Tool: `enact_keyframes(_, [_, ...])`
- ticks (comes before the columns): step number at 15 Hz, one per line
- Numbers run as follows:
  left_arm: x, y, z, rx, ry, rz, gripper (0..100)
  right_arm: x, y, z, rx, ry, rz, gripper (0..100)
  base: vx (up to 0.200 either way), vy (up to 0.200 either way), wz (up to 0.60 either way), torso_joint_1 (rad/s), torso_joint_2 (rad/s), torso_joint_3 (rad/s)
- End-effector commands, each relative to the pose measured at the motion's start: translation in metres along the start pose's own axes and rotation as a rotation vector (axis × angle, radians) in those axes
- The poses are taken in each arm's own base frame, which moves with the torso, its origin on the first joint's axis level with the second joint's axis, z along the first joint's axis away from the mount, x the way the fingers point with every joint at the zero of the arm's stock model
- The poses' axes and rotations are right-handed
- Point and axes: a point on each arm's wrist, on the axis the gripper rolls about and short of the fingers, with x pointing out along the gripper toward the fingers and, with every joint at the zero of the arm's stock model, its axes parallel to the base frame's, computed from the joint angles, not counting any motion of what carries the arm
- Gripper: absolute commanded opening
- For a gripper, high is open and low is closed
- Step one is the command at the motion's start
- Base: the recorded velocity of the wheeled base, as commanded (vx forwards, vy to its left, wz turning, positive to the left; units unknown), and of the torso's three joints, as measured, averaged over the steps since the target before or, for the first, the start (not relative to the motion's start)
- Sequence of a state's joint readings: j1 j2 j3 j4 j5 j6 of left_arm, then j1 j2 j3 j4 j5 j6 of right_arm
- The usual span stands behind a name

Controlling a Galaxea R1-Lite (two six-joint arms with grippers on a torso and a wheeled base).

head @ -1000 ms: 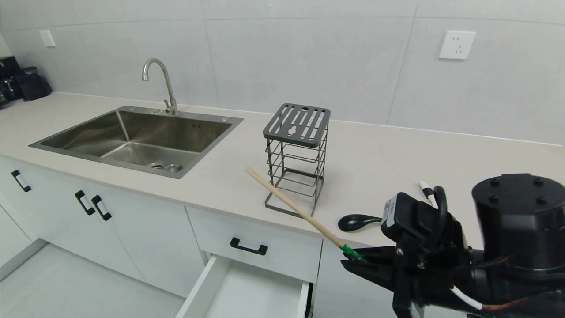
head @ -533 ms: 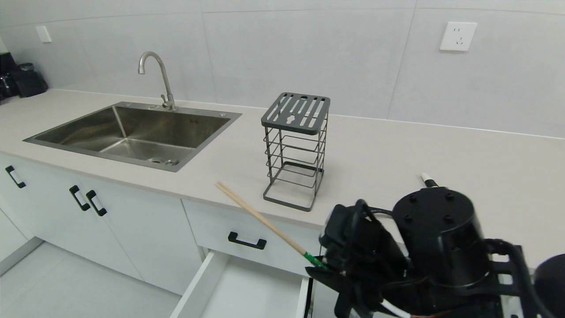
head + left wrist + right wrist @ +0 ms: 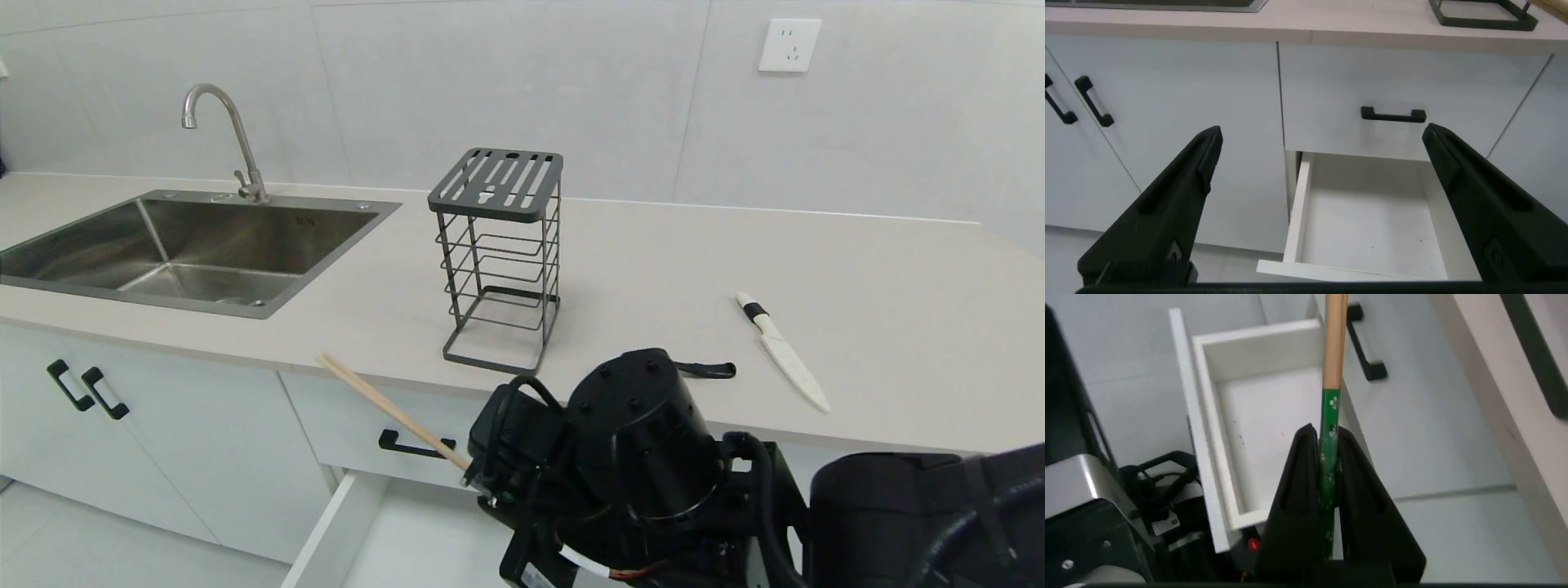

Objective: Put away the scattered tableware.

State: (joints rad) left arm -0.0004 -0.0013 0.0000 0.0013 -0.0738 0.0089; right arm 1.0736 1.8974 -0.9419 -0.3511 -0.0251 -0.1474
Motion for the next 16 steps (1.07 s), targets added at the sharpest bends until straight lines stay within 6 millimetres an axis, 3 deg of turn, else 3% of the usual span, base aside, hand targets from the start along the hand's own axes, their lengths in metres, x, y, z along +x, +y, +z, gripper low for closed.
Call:
enact_keyframes(1, [0.000,0.000,0.000,0.000,0.002,-0.001,100,0.012,0.007,0.009,-0.042,-0.023,0.053,0,0.000,0.000,0.00,0.000,0.00,0.000])
enact_keyframes(3, [0.000,0.000,0.000,-0.001,0.002,0.001,100,0.015,0.007,0.010,-0.122,-0.027,0.053,0,0.000,0.000,0.00,0.000,0.00,0.000])
enact_keyframes(5, [0.000,0.000,0.000,0.000,0.002,-0.001,100,0.020,0.006,0.004,-0.126,-0.007,0.058,0,0.000,0.000,0.60,0.000,0.00,0.007])
enact_keyframes(8, [0.000,0.000,0.000,-0.001,0.002,-0.001,100,0.023,0.005,0.001,-0.121,0.007,0.063,0,0.000,0.000,0.00,0.000,0.00,0.000])
enact_keyframes(16, [0.000,0.000,0.000,0.000,0.002,-0.001,100,0.063,-0.007,-0.014,-0.114,0.064,0.084,0,0.000,0.000,0.00,-0.026,0.05,0.026])
